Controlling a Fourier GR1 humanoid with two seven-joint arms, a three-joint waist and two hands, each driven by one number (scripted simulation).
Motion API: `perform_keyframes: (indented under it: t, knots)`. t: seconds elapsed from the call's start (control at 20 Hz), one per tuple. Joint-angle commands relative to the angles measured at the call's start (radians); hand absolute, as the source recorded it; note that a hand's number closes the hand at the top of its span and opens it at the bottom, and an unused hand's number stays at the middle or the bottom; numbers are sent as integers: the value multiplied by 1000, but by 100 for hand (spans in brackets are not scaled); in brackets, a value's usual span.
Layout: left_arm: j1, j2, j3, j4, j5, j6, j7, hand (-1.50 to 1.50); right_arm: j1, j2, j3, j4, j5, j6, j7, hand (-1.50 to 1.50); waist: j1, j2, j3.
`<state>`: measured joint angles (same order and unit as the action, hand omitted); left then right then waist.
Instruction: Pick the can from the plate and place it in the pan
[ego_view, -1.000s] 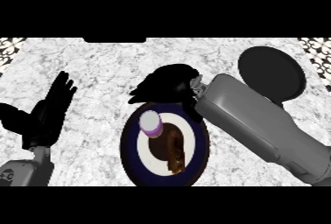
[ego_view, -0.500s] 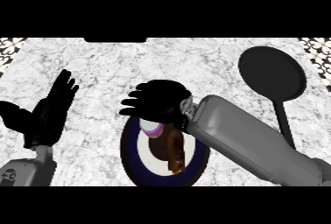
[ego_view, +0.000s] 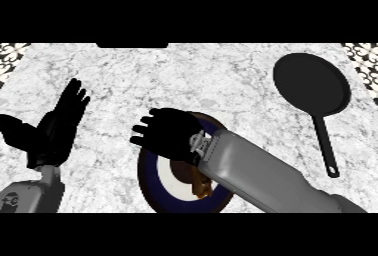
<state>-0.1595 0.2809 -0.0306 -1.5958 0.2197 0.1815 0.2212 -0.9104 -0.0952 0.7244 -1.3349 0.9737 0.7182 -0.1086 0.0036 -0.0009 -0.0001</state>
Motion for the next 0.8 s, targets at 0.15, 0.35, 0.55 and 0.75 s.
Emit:
perform_keyframes:
  t: [0.15,0.35,0.55,0.75]
  knots:
    - [9,-30,16,10,-10,-24,-17,0,-21,89,-40,159,106,-48,-28,-150,4,2,0]
    - [32,-34,11,-19,-25,-36,-7,0,-11,94,1,195,90,-90,-26,-150,10,1,0]
    - [16,-29,18,-63,-45,-16,43,0,-21,94,-38,314,169,-138,-111,-150,8,2,0]
    - [-23,-80,25,81,-54,-39,-70,0,-38,95,34,318,95,-172,-63,-150,10,3,0]
